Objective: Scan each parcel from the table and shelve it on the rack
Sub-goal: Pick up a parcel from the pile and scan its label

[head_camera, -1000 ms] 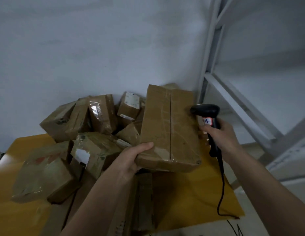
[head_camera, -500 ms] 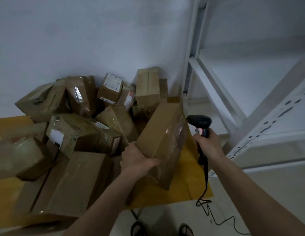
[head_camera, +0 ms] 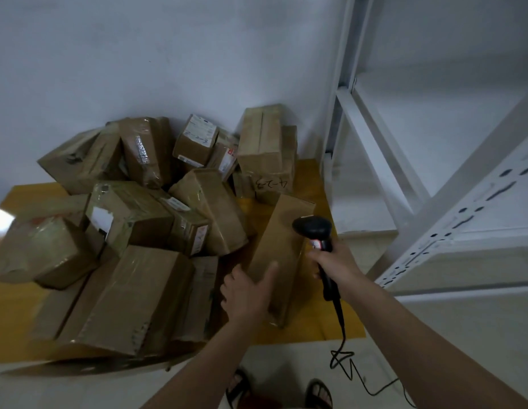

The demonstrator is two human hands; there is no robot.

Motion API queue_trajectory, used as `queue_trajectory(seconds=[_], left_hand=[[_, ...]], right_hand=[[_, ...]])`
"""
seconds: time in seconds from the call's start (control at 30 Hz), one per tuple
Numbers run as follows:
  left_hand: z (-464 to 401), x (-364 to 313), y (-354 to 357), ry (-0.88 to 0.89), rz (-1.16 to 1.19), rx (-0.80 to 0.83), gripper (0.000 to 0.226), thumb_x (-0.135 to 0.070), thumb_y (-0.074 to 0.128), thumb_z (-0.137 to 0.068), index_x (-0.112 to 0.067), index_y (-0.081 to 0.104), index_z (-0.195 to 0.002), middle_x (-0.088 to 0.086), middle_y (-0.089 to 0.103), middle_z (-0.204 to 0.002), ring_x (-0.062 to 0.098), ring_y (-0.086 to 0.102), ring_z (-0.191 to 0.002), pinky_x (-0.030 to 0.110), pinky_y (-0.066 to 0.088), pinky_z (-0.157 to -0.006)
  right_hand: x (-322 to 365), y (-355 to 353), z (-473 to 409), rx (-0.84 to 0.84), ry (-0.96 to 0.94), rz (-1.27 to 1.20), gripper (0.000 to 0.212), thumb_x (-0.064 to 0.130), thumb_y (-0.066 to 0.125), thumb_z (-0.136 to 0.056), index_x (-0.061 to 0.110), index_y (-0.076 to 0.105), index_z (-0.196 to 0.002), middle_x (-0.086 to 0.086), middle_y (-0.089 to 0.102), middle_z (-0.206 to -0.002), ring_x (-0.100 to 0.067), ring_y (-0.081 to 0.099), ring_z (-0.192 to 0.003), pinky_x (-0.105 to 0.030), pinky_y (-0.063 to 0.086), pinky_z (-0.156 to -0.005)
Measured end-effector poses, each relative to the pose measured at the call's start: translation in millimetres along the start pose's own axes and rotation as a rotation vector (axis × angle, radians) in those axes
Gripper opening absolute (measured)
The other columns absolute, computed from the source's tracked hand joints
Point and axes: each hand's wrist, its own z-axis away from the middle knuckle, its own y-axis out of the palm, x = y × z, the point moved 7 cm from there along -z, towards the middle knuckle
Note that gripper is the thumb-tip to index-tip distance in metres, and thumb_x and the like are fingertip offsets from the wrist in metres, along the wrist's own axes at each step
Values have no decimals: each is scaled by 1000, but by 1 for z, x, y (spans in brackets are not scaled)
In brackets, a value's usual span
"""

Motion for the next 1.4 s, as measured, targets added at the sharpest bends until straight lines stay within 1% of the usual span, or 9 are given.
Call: queue_trajectory(seconds=[0.17, 0.37, 0.53, 0.77, 0.9, 1.07, 1.17, 1.27, 1.4], left_hand=[[3, 36, 10, -740, 945, 272, 79, -67, 42, -91, -16, 31, -151, 18, 32, -154, 45, 30, -137, 64, 21, -112], [6, 45, 57, -970, 1341, 674, 77, -69, 30, -89, -10, 42, -138, 30, 33, -147, 56, 29, -131, 77, 28, -97], [2, 31, 64, -839, 1360, 701, 63, -52, 43, -89, -8, 53, -133, 30, 46, -136, 48, 38, -127, 54, 47, -87], [-2, 18, 47, -654, 1265, 657, 66, -24, 85, -69, -11, 50, -123, 25, 56, -120, 47, 53, -109, 68, 42, -94], [-3, 27, 44, -559, 1057, 578, 73, -8, 84, -64, -10, 44, -126, 16, 54, -118, 41, 48, -119, 69, 39, -97], [-6, 37, 44, -472, 940, 554, 47, -3, 79, -72, -5, 51, -108, 12, 51, -119, 37, 42, -129, 63, 37, -104], [-6, 36, 43, -405, 963, 546, 80, -2, 84, -54, -7, 50, -127, 13, 53, -126, 36, 45, -125, 63, 41, -101], [-2, 30, 41, -331, 1067, 545, 67, 3, 77, -61, -10, 53, -122, 12, 57, -120, 35, 51, -114, 61, 43, -101], [-1, 23, 40, -238, 1259, 555, 69, 10, 74, -66, -12, 52, -127, 14, 59, -127, 37, 53, -117, 53, 46, -97]], right_hand=[[1, 7, -2, 24, -1, 53, 28, 13, 64, -89, 19, 53, -114, 0, 55, -99, -21, 56, -90, -26, 51, -64], [1, 13, 0, 40, 17, 71, 29, 14, 65, -88, 20, 56, -115, -1, 57, -102, -20, 57, -90, -24, 52, -62], [2, 11, 4, 41, 9, 79, 27, 14, 65, -88, 19, 56, -113, 1, 56, -97, -18, 56, -87, -23, 50, -60], [11, -10, 4, -84, -85, 21, 28, 9, 62, -89, 15, 56, -116, -3, 59, -102, -19, 57, -87, -24, 47, -58], [14, -16, 2, -128, -125, -10, 31, 9, 62, -89, 16, 57, -119, -2, 64, -108, -20, 60, -87, -23, 46, -56], [5, -22, 1, -119, -93, -21, 28, 8, 62, -90, 18, 55, -115, -3, 64, -104, -16, 59, -79, -21, 46, -58], [-2, -24, 2, -141, -81, -26, 24, 7, 62, -89, 21, 56, -108, -3, 64, -103, -18, 60, -85, -28, 51, -68], [-5, -29, 3, -218, -94, -87, 26, 8, 63, -88, 20, 56, -109, 2, 63, -97, -17, 59, -91, -37, 52, -83], [-6, -38, 2, -366, -89, -241, 22, 18, 68, -87, 17, 57, -107, -5, 61, -96, -22, 58, -82, -30, 45, -64]])
